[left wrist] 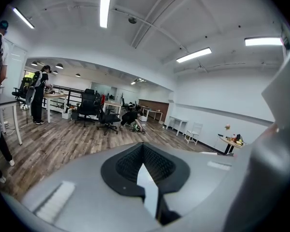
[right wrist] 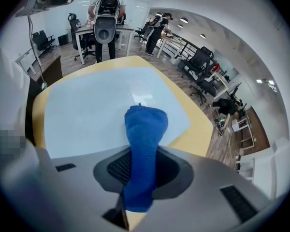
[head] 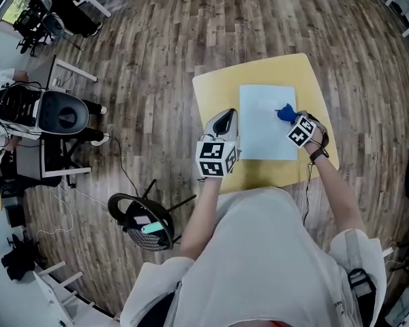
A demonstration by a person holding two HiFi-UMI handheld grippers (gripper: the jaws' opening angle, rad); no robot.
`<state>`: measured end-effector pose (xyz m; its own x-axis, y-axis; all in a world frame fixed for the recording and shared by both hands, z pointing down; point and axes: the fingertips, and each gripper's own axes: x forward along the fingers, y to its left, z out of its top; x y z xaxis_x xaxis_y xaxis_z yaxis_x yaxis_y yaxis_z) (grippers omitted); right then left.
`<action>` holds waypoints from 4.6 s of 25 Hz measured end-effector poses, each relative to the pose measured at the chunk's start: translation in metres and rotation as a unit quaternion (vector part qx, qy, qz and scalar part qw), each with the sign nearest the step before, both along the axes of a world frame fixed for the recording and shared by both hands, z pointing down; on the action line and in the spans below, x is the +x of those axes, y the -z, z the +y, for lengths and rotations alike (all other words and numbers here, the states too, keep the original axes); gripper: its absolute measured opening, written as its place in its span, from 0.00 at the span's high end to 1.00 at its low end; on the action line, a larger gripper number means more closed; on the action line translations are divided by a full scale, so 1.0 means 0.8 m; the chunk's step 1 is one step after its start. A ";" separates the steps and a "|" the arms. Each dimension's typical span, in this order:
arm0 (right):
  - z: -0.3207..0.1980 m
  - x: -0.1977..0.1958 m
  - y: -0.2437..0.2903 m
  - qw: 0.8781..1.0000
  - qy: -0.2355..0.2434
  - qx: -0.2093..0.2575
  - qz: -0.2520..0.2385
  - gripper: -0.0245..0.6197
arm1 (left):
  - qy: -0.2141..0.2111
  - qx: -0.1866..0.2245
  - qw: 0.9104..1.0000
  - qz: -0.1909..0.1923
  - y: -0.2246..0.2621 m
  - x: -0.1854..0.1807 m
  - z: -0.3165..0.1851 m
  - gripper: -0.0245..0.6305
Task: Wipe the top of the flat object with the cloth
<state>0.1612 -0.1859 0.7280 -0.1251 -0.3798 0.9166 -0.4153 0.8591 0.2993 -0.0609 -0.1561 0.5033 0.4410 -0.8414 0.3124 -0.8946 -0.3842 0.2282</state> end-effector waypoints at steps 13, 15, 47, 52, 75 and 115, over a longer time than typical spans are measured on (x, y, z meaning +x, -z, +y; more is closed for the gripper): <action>0.045 -0.250 0.025 0.981 0.176 -0.006 -0.083 0.82 | 0.052 0.005 0.999 -0.004 0.002 -0.059 0.015 0.96; 0.052 -0.265 0.012 0.978 0.196 -0.011 -0.068 0.82 | 0.056 0.005 0.998 -0.007 0.003 -0.065 0.017 0.96; 0.056 -0.037 0.005 0.997 0.012 -0.036 -0.070 0.83 | 0.023 0.001 1.000 -0.003 -0.002 -0.029 0.020 0.96; 0.067 -0.161 0.027 0.987 0.084 -0.041 -0.133 0.83 | 0.049 -0.001 0.999 -0.010 -0.003 -0.056 0.019 0.96; 0.096 -0.052 -0.012 0.996 0.010 -0.035 -0.085 0.83 | 0.021 0.002 1.000 0.003 -0.001 -0.017 0.021 0.96; 0.154 -0.102 -0.020 0.992 0.070 -0.062 -0.084 0.83 | 0.040 -0.007 0.999 -0.006 -0.020 -0.026 0.057 0.96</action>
<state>0.0800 -0.0627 0.7441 -0.3236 -0.2332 0.9170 -0.3251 0.9376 0.1238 -0.0815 -0.1103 0.5192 0.3681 -0.8699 0.3284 -0.9251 -0.3074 0.2228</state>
